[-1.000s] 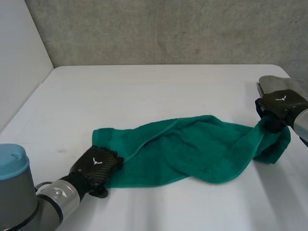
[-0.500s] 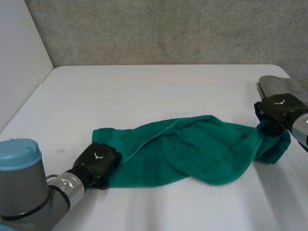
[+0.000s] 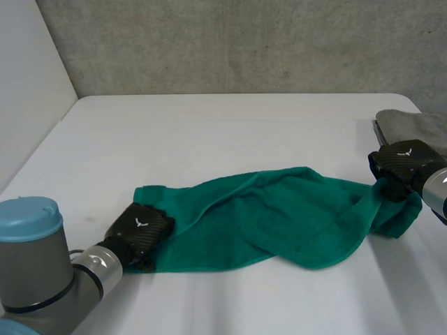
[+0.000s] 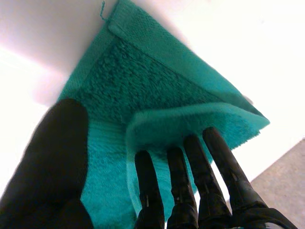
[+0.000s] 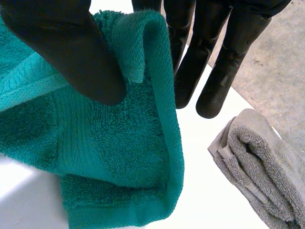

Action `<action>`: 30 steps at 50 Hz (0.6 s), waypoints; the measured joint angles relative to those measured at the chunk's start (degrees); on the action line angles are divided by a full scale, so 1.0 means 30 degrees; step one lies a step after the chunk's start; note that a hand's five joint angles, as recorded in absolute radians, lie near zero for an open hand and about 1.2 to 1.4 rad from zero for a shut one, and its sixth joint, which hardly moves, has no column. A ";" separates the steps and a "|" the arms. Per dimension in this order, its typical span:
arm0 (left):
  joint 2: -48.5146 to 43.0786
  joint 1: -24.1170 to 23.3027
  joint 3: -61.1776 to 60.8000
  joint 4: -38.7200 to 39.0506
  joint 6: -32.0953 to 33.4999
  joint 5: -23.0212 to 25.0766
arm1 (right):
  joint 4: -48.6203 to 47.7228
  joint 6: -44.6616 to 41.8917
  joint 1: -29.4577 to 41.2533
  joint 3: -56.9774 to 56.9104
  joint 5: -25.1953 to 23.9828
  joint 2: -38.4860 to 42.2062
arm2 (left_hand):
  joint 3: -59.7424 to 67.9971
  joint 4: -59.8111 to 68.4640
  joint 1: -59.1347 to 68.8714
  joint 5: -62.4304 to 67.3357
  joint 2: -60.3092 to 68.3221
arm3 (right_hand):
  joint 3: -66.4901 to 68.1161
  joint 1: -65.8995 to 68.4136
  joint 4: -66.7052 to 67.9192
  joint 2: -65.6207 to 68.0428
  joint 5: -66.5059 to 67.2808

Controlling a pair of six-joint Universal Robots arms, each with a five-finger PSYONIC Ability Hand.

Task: Fold the laundry.

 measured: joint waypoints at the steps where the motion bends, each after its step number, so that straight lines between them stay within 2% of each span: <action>1: 0.0077 0.0002 -0.0029 -0.0006 0.0000 -0.0002 | -0.0001 -0.0001 0.0000 0.0008 0.0000 -0.0003 | -0.0002 0.0000 0.0000 -0.0018 0.0000 | -0.0002 0.0000 0.0000 -0.0002 0.0000; 13: 0.1790 -0.0272 -0.1583 0.0003 -0.0007 0.0226 | -0.0026 -0.0010 0.0012 0.0062 -0.0002 -0.0024 | 0.0037 0.0069 0.0040 0.0050 0.0044 | -0.0003 0.0000 0.0000 0.0000 0.0000; 30: 0.0113 -0.0168 -0.0701 0.0144 0.0020 0.0183 | -0.0313 -0.0047 0.0035 0.0270 0.0000 -0.0021 | 0.1675 0.1958 0.1740 0.1811 0.1738 | 0.0000 0.0000 0.0000 0.0000 0.0000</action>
